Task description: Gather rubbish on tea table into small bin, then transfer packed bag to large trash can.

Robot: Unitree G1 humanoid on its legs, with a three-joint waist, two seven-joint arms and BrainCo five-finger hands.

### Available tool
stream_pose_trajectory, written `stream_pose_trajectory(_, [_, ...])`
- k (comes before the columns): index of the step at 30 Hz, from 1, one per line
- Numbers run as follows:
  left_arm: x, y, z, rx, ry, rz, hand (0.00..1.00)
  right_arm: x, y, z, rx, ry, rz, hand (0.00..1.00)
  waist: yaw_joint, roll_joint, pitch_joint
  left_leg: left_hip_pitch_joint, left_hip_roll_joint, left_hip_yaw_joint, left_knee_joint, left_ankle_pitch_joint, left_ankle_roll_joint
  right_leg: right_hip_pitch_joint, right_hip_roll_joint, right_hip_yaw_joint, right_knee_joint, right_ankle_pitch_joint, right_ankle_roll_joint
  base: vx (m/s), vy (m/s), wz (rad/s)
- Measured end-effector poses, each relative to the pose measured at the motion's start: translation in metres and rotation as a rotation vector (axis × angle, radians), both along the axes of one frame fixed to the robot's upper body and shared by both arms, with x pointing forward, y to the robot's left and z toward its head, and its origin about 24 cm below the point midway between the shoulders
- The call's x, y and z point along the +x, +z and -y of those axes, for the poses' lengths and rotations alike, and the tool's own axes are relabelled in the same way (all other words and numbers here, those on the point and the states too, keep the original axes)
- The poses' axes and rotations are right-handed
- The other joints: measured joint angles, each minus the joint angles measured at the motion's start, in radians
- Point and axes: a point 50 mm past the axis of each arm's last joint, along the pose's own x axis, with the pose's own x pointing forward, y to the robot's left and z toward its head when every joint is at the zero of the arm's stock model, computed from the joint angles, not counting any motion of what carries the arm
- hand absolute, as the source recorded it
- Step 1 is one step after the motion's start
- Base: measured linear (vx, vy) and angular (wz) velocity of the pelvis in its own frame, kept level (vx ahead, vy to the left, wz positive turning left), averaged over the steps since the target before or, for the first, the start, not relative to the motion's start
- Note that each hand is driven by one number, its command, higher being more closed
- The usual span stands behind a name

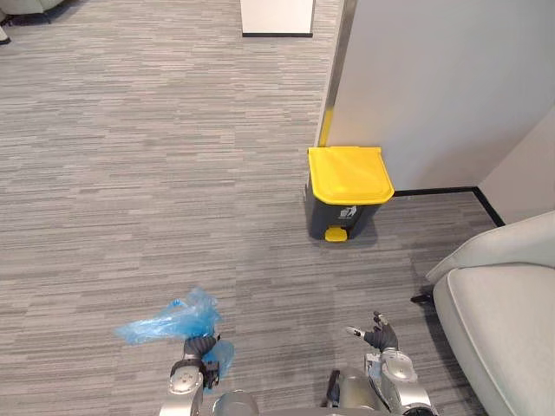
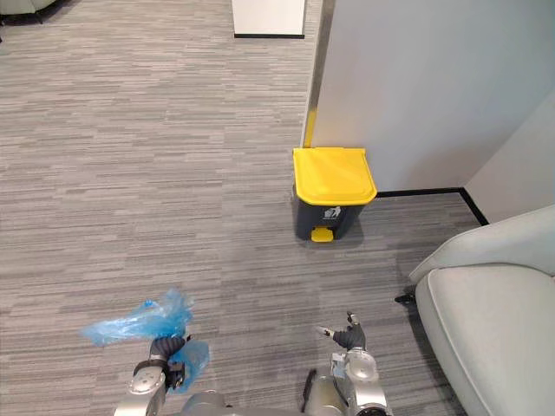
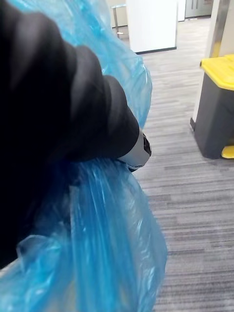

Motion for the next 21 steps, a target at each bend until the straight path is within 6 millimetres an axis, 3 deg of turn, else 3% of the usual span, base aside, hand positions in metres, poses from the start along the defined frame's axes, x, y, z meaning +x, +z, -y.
stream_pose_trajectory(2, [0.006,0.0,0.001,-0.003,-0.005,0.005,1.0,0.009,0.005,0.006,-0.015,-0.006,0.024,0.0,-0.007,0.012,0.01,0.008,-0.01,-0.048,-0.059,0.051,0.002,-0.001,0.025,0.002,-0.02,-0.011,-0.015,0.25,-0.134,-0.28])
stream_pose_trajectory(4, [0.015,0.003,0.006,-0.014,-0.013,0.025,1.0,0.009,0.005,0.012,-0.026,-0.013,0.016,0.0,-0.012,0.01,0.01,0.033,-0.012,-0.062,-0.083,0.125,-0.03,0.024,0.032,-0.005,-0.034,-0.03,-0.011,0.32,-0.169,-0.01])
stream_pose_trajectory(6, [0.016,0.004,0.011,-0.036,-0.004,0.038,1.0,0.004,0.002,0.012,-0.026,-0.014,0.003,0.0,-0.029,0.024,0.021,-0.002,0.027,-0.115,0.093,0.16,-0.031,0.116,0.068,-0.029,-0.098,-0.049,-0.011,0.28,-0.157,0.04])
stream_pose_trajectory(8, [0.011,0.001,0.018,-0.059,0.002,0.033,1.0,0.002,0.0,0.005,-0.014,0.008,-0.006,0.0,-0.019,0.047,0.029,-0.144,0.11,-0.173,0.465,0.3,0.002,0.233,0.125,-0.013,-0.195,-0.058,-0.028,0.21,-0.042,-0.41])
stream_pose_trajectory(10, [0.006,0.0,0.02,-0.069,0.007,0.025,1.0,0.004,0.0,-0.004,0.013,0.004,0.002,0.0,0.01,0.043,0.027,-0.292,0.128,-0.182,0.633,0.222,0.018,0.278,0.148,0.029,-0.23,-0.072,-0.047,0.2,0.027,-0.63])
stream_pose_trajectory(12, [0.007,0.001,0.02,-0.067,0.007,0.032,1.0,0.005,0.0,-0.007,0.021,0.004,0.003,0.0,0.029,0.032,0.034,-0.354,0.106,-0.173,0.573,0.186,0.037,0.304,0.148,0.052,-0.263,-0.071,-0.046,0.19,0.034,-0.47])
stream_pose_trajectory(14, [0.0,0.001,0.018,-0.063,0.016,0.033,1.0,0.005,0.0,-0.007,0.02,0.004,0.003,0.0,0.033,0.024,0.039,-0.408,0.069,-0.151,0.394,0.168,0.049,0.345,0.148,0.085,-0.301,-0.069,-0.024,0.31,0.131,-0.43])
stream_pose_trajectory(15, [-0.002,0.001,0.017,-0.063,0.018,0.029,1.0,0.006,0.0,-0.007,0.019,0.004,0.005,0.0,0.033,0.023,0.039,-0.416,0.056,-0.148,0.342,0.168,0.049,0.349,0.143,0.096,-0.301,-0.068,-0.015,0.29,0.203,-0.39])
stream_pose_trajectory(16, [-0.003,0.0,0.017,-0.069,0.028,0.026,1.0,0.006,0.001,-0.005,0.016,-0.003,0.008,0.0,0.033,0.027,0.037,-0.405,0.037,-0.133,0.207,0.185,0.04,0.355,0.137,0.114,-0.299,-0.07,0.02,0.24,0.187,-0.37])
stream_pose_trajectory(17, [-0.003,0.0,0.018,-0.076,0.038,0.028,1.0,0.007,0.002,-0.004,0.012,-0.004,0.01,0.0,0.033,0.038,0.034,-0.394,0.034,-0.127,0.126,0.222,0.034,0.354,0.14,0.123,-0.294,-0.075,0.035,0.32,0.275,-0.51])
stream_pose_trajectory(18, [-0.004,0.0,0.013,-0.077,0.067,0.029,1.0,0.006,0.001,-0.003,0.007,-0.016,0.004,0.0,0.035,0.015,0.031,-0.369,0.012,-0.086,0.099,0.243,0.075,0.353,0.117,0.164,-0.304,-0.075,0.078,0.26,0.222,-0.39])
stream_pose_trajectory(20, [-0.002,0.001,0.01,-0.077,0.075,0.036,1.0,0.008,0.002,-0.007,0.013,-0.016,0.012,0.0,0.041,0.006,0.026,-0.365,-0.004,-0.074,0.097,0.236,0.076,0.365,0.108,0.179,-0.343,-0.071,0.085,0.25,0.177,-0.38])
stream_pose_trajectory(21, [0.0,0.002,0.008,-0.081,0.089,0.046,1.0,0.01,0.004,-0.007,0.012,-0.014,0.023,0.0,0.06,0.004,0.025,-0.351,-0.019,-0.068,0.106,0.218,0.092,0.388,0.097,0.204,-0.381,-0.055,0.107,0.27,0.141,-0.37])
